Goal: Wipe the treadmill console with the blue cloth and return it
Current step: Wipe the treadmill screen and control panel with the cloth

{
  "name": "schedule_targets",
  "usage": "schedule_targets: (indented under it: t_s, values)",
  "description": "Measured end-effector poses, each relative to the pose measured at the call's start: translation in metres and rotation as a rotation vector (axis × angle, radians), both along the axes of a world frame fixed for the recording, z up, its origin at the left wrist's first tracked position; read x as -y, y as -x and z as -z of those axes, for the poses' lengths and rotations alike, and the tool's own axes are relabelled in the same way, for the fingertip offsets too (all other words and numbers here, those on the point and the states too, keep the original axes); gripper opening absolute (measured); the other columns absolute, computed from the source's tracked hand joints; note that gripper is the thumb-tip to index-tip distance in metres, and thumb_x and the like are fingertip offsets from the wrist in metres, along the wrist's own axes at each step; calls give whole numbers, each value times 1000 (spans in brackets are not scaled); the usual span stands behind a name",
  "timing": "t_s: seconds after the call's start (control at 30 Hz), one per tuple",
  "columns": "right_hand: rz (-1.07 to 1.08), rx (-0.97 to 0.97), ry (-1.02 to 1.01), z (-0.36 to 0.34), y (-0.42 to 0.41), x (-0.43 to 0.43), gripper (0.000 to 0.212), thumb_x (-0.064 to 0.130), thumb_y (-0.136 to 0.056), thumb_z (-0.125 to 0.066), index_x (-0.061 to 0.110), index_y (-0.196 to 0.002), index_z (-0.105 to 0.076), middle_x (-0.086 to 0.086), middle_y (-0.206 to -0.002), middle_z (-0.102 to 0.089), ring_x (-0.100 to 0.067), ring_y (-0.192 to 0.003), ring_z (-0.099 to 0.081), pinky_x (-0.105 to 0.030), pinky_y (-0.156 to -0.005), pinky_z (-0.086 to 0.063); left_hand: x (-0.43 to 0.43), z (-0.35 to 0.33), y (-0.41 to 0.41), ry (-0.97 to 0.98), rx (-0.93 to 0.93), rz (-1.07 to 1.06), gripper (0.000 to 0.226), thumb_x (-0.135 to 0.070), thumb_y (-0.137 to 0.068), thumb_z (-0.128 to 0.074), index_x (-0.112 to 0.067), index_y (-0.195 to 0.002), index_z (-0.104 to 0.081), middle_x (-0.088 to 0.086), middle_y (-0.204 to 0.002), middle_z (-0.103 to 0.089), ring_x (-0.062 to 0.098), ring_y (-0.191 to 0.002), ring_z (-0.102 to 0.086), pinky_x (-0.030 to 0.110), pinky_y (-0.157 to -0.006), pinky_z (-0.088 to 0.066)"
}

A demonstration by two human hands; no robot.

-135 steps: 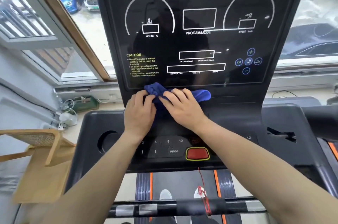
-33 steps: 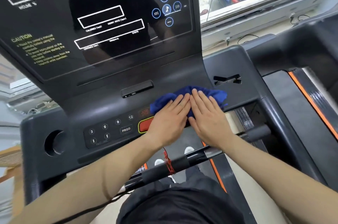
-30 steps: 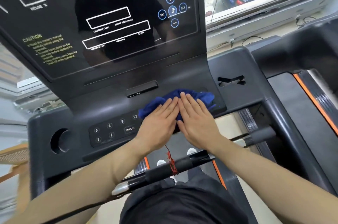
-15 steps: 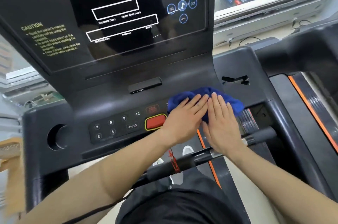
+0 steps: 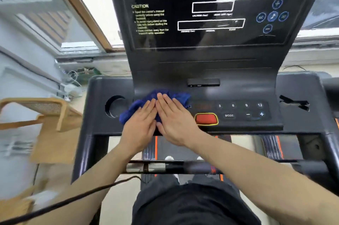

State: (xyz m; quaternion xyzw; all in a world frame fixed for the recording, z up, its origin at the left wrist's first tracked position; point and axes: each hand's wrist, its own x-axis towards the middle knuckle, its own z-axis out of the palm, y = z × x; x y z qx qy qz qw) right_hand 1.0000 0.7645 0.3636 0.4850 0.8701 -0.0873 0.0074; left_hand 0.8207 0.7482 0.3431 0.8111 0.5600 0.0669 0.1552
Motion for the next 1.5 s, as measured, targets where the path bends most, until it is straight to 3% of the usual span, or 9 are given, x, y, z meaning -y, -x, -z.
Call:
schedule_targets:
  t_s: [0.17,0.3,0.47,0.63,0.77,0.87,1.03,1.3,1.5]
  values:
    - [-106,46,14,6,18,33,73,46,-95,-32,0,-153,-31,-19,-162,-26,-32,-150,-26,-46,-121,-25,44,-2,26,-38,-55,26,56,-25,-96,-38,-5,-147,-45,9,-158,-36,26,-145,-36,44,-115,-37]
    - [-152,56,-2,5,3,0,73,47,-97,-28,2,-154,-30,-16,-162,-26,-29,-150,-27,-44,-121,-26,18,-5,20,-44,-56,63,55,-24,-98,-34,-3,-148,-43,14,-156,-39,30,-144,-39,48,-112,-41]
    - [14,117,-40,-3,3,-47,75,50,-97,-12,6,-158,-14,-10,-167,-5,-25,-154,-8,-43,-124,-15,-44,-12,5,-38,-136,56,62,-31,-99,-27,-3,-154,-30,15,-163,-25,31,-149,-28,47,-116,-32]
    - [35,64,-40,9,-1,25,69,45,-97,-31,3,-153,-32,-14,-163,-25,-28,-150,-26,-45,-122,-22,10,-2,14,-62,-133,170,60,-29,-97,-35,-8,-154,-34,9,-163,-27,26,-149,-28,41,-120,-26]
    - [-56,63,-22,7,-2,22,70,46,-99,-32,3,-153,-32,-14,-163,-24,-26,-151,-25,-44,-122,-24,15,-1,27,-100,-105,191,59,-30,-98,-37,-8,-153,-37,9,-161,-30,22,-149,-28,33,-121,-14]
    - [-88,102,-27,0,5,-32,72,49,-101,-24,5,-157,-18,-12,-166,-11,-25,-154,-11,-42,-124,-15,-28,-8,26,-84,-109,137,60,-36,-105,-26,-8,-157,-21,10,-165,-16,23,-152,-17,40,-124,-19]
    - [-75,228,-181,-12,0,-82,76,50,-101,-31,7,-159,-10,-9,-167,-6,-23,-154,-5,-42,-125,-13,-74,-17,18,-150,-190,90,65,-45,-103,-14,-10,-156,2,7,-163,9,22,-153,1,40,-124,-6]
    - [122,179,-107,-21,-100,-60,73,47,-99,-27,10,-159,-12,-6,-167,-3,-21,-154,-5,-44,-123,-20,-88,-29,-83,-89,-134,244,70,-32,-103,-39,-12,-159,-2,4,-168,5,22,-154,5,42,-124,-8]
    - [182,81,-2,-18,-107,-39,70,41,-97,-30,10,-159,-16,-5,-167,-6,-23,-154,-10,-45,-124,-18,-68,-31,-95,48,109,215,68,-9,-99,-43,-17,-160,-14,-5,-168,-4,10,-153,-6,27,-123,-13]
